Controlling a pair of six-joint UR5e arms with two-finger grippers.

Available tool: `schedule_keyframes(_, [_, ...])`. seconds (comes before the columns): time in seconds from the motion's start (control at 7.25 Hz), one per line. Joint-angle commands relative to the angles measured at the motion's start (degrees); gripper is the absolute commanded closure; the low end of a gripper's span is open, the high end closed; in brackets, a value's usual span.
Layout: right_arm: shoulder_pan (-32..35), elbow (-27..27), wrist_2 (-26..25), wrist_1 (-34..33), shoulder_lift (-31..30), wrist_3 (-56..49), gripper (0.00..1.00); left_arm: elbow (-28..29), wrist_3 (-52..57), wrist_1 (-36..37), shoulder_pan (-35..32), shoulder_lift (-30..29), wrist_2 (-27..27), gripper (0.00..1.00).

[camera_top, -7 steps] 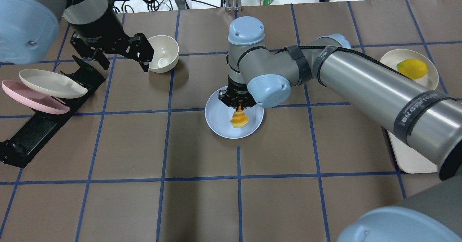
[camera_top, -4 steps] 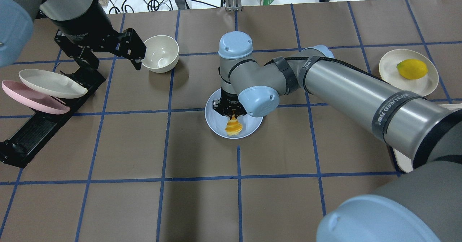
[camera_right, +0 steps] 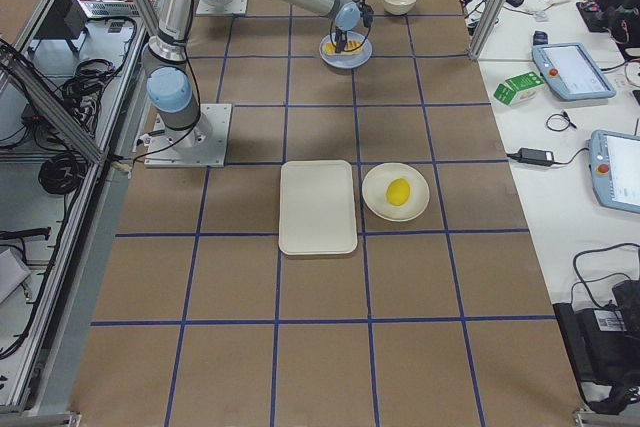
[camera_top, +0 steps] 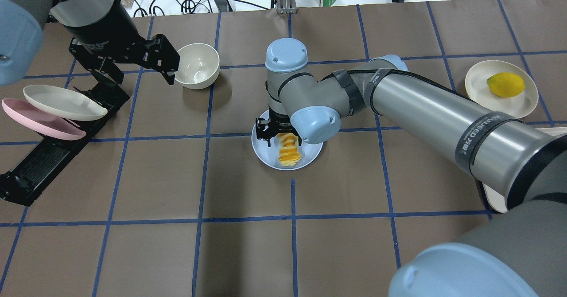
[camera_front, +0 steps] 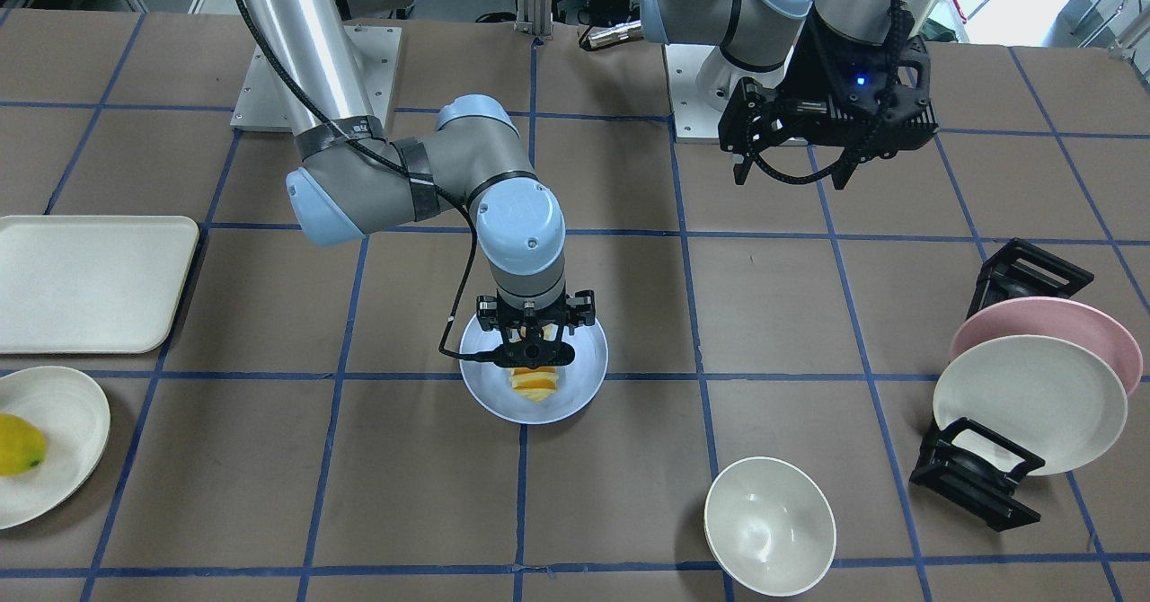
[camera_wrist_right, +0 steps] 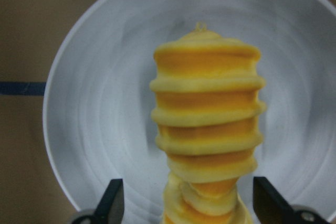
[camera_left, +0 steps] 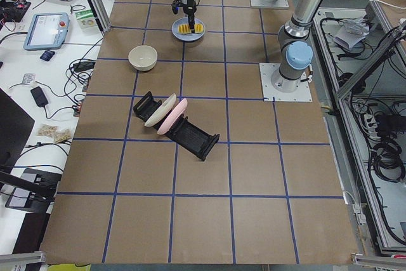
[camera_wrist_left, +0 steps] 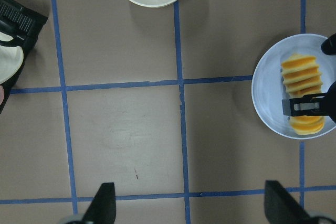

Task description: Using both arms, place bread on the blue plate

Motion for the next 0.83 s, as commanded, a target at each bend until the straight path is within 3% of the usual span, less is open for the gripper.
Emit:
schedule_keyframes(0.0, [-1.30,-0.24,-0.07,0.89,-3.30,-0.03,0.00,-0.46,0.33,0.24,-0.09,0.27,0.21,0.00])
schedule_keyframes(0.28, [-6.11,0.11,-0.60,5.70,-9.54,-1.33,0.00,-0.63,0.16,0.24,-0.17,0.35,0.04,0.00])
schedule_keyframes(0.69, [-22.27,-1.11,-1.38,19.75,-21.23,-13.63,0.00,-0.81,-0.90,0.50,-0.17,0.27,-0.22,0.00])
